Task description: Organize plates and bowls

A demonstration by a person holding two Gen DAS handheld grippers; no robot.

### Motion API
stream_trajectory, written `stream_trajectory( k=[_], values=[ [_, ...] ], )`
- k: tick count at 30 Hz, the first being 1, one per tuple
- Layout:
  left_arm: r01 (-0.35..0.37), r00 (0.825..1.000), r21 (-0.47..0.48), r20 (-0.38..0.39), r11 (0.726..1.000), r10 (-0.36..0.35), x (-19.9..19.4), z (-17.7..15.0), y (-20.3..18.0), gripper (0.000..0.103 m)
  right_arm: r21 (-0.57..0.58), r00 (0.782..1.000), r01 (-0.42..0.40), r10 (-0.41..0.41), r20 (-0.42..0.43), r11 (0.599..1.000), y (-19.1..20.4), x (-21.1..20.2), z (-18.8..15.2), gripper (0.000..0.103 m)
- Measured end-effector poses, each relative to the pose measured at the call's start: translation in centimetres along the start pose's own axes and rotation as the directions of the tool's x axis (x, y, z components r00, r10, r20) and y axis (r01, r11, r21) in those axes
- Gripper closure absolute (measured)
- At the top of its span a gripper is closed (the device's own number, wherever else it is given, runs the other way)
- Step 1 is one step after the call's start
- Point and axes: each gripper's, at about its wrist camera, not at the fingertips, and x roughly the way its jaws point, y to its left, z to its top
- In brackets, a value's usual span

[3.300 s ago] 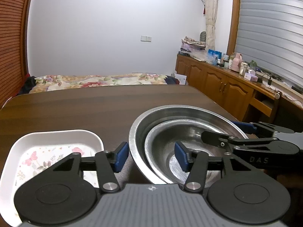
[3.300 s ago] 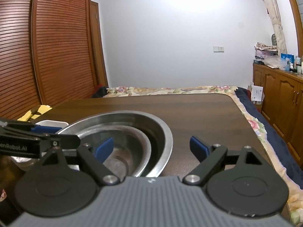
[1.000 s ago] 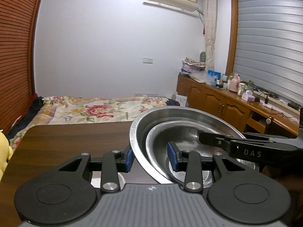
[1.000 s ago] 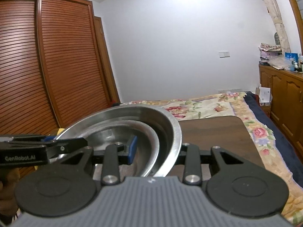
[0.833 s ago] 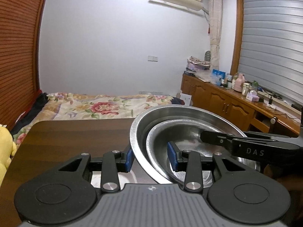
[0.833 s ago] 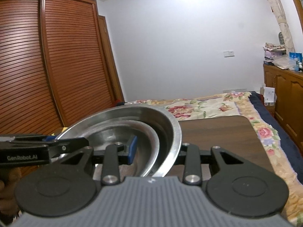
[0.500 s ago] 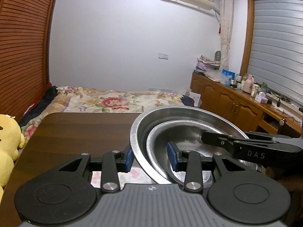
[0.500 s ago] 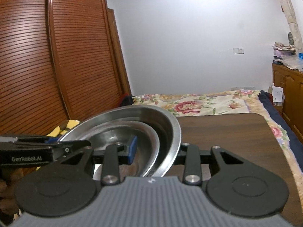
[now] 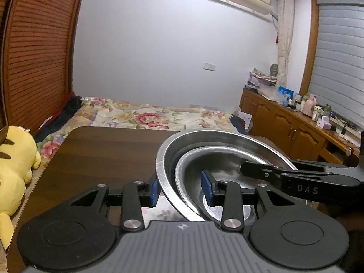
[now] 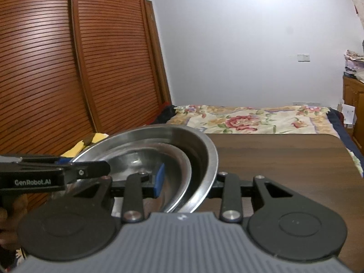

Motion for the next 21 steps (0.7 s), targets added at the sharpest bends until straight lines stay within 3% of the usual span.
stream_trajectory(
  k=[9, 21],
  values=[
    [-0.027, 0.999, -0.001, -0.034, 1.0, 0.027, 0.8, -1.1, 2.7, 0.064, 0.003, 0.997, -0.053, 0.053, -0.054, 0.999, 1.2, 2.4, -0.9, 0.066],
    [-0.014, 0.997, -0.028, -0.078, 1.0, 0.012, 1.9, -2.0, 4.5, 0.064, -0.043, 0.993, -0.044, 0.039, -0.11, 0.998, 2.9, 4.0, -2.4, 0.066]
  ],
)
